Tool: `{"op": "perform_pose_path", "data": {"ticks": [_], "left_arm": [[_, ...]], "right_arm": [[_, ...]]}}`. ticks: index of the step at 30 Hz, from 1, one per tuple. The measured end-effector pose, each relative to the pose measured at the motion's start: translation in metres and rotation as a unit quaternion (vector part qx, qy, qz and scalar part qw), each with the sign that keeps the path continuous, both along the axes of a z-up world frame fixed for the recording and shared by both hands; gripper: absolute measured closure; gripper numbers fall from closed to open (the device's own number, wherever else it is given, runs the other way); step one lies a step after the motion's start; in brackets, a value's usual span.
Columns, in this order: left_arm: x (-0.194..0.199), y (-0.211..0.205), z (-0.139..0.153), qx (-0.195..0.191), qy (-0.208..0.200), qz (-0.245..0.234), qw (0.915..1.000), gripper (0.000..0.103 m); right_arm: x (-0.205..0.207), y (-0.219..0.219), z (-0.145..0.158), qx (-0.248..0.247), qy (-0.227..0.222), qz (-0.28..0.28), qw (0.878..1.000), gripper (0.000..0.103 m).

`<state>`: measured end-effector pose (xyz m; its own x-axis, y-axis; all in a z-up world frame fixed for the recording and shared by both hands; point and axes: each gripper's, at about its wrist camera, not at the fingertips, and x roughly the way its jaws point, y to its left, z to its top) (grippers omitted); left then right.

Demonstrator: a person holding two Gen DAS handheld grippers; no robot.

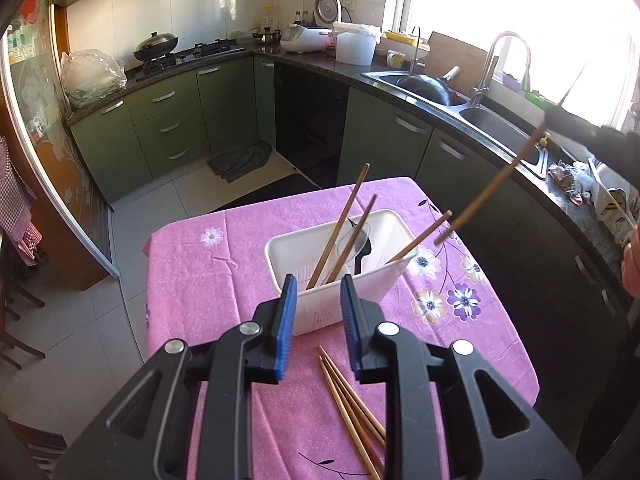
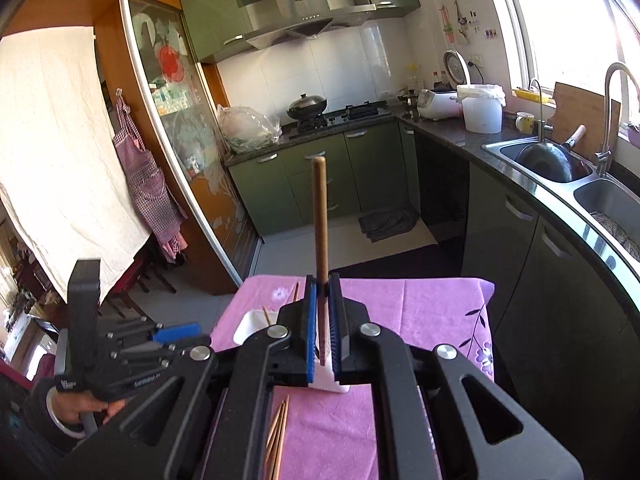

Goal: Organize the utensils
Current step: 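Lower the left tool's chopstick into the white holder and open it while the right carries its chopstick, then lower the right tool's chopstick into the holder and open it while the left returns, then grasp and lift a wooden chopstick with the left tool while the right approaches the pile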

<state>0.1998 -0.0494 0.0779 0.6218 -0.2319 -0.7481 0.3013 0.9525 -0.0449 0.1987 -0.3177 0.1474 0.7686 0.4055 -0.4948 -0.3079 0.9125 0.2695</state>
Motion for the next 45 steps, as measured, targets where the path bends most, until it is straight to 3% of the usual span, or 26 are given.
{"op": "perform_pose_path", "data": {"ticks": [4,12,16,22,28,36,38,45], "left_arm": [[-0.018,0.006,-0.001,0.002,0.003,-0.008,1.0,0.08],[-0.038,0.006,-0.028,0.004,0.044,-0.027,0.9986,0.079],[-0.043,0.001,-0.051,0.011,0.078,-0.035,0.9963,0.079],[-0.039,-0.003,-0.087,0.01,0.126,-0.033,0.9914,0.079],[-0.037,-0.009,-0.134,0.004,0.193,-0.029,0.9808,0.079],[-0.028,-0.021,-0.188,0.013,0.275,0.0,0.9613,0.08],[-0.025,-0.022,-0.196,0.02,0.284,0.008,0.9586,0.084],[-0.018,-0.024,-0.208,0.043,0.296,0.029,0.9536,0.09]], "right_arm": [[0.025,0.01,0.001,0.002,0.006,-0.006,1.0,0.096],[0.056,0.048,-0.057,-0.041,0.071,0.009,0.997,0.096],[0.057,0.056,-0.071,-0.054,0.082,0.015,0.995,0.095],[0.027,0.053,-0.058,-0.058,0.059,0.028,0.996,0.092],[-0.033,0.043,-0.054,-0.068,0.033,0.053,0.996,0.087],[-0.05,0.042,-0.149,-0.118,0.133,0.079,0.981,0.086],[-0.046,0.038,-0.17,-0.117,0.155,0.08,0.978,0.086],[-0.039,0.034,-0.2,-0.111,0.183,0.089,0.973,0.086]]}}
